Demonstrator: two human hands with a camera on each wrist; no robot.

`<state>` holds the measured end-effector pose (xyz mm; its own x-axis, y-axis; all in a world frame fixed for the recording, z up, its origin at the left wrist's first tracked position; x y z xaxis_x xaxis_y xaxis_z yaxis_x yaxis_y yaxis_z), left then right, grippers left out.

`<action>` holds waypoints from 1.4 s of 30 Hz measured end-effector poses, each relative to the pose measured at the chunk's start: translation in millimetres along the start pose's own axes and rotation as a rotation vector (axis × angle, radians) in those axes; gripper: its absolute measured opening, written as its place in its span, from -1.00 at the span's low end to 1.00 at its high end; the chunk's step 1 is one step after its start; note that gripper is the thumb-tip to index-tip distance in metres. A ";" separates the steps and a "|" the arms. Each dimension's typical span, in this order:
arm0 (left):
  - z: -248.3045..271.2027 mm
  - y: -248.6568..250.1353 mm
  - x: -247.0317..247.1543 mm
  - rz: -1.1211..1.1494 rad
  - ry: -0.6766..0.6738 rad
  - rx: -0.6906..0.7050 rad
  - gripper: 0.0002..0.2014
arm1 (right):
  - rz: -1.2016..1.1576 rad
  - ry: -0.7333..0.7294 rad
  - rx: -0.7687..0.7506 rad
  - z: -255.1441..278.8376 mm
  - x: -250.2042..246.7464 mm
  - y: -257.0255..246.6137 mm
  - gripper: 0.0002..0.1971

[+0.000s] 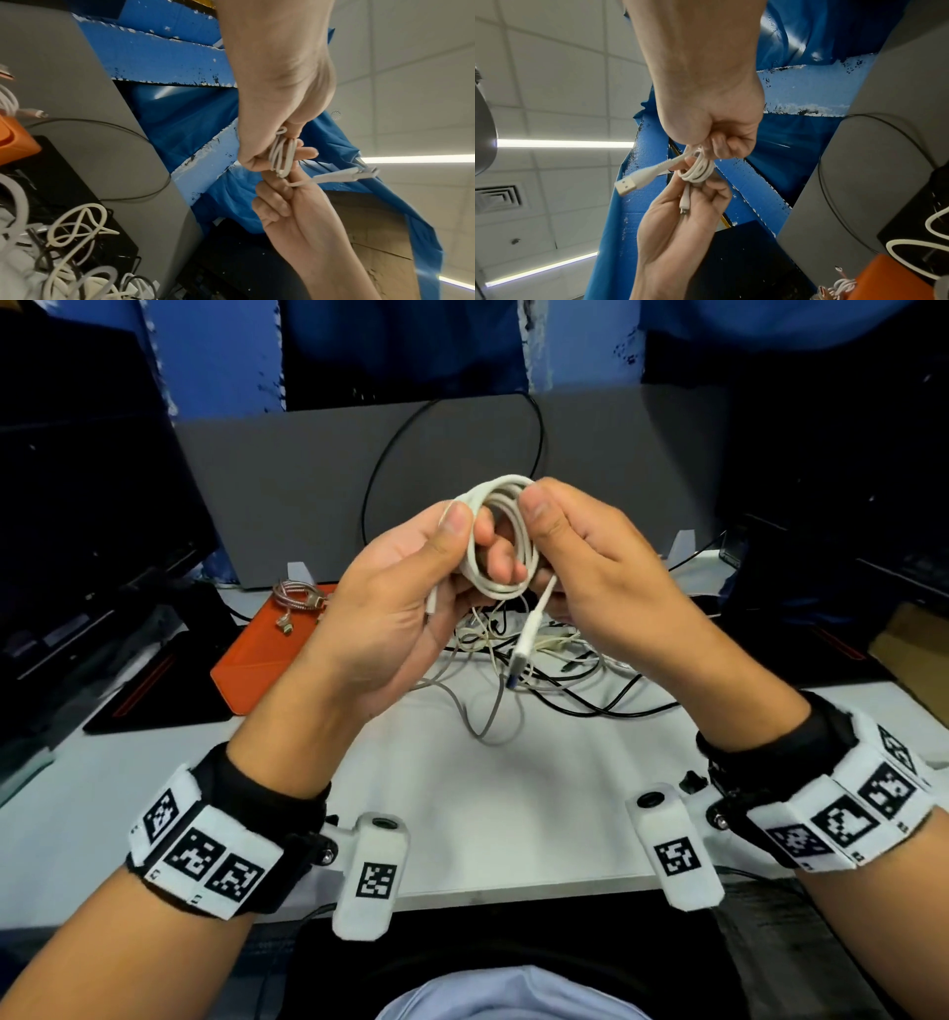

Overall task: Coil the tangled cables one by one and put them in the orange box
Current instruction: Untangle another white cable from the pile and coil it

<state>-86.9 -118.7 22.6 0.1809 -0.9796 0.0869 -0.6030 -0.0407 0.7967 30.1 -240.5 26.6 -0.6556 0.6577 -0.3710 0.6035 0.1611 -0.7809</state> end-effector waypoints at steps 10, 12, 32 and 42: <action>4.2 -4.6 8.2 -0.568 0.068 -0.045 -0.62 | 0.033 0.176 0.083 2.2 7.5 -0.3 -0.50; 5.2 -1.7 7.4 -0.699 0.022 -0.063 -0.60 | 0.113 0.134 0.080 -0.5 3.6 0.3 -0.51; 3.2 -3.6 -8.8 -0.864 -0.063 0.036 -0.74 | -0.426 -0.094 0.383 -0.5 3.4 0.7 -0.55; 0.3 -18.3 -10.3 -0.752 -0.156 -0.108 -0.71 | 0.309 0.060 0.102 -7.0 -6.5 11.1 -0.60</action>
<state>-77.9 -107.9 7.0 0.3949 -0.7127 -0.5798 -0.2805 -0.6945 0.6626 44.2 -237.8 23.9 -0.4193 0.7065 -0.5701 0.7191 -0.1249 -0.6836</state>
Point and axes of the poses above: each hand's wrist, its own z-axis away from the middle knuckle, its own x-axis out of the palm, y = z × x, the point moved 1 cm from there along -z, towards the middle knuckle, and after that the axes turned 9 degrees about x, right-handed, at the moved point
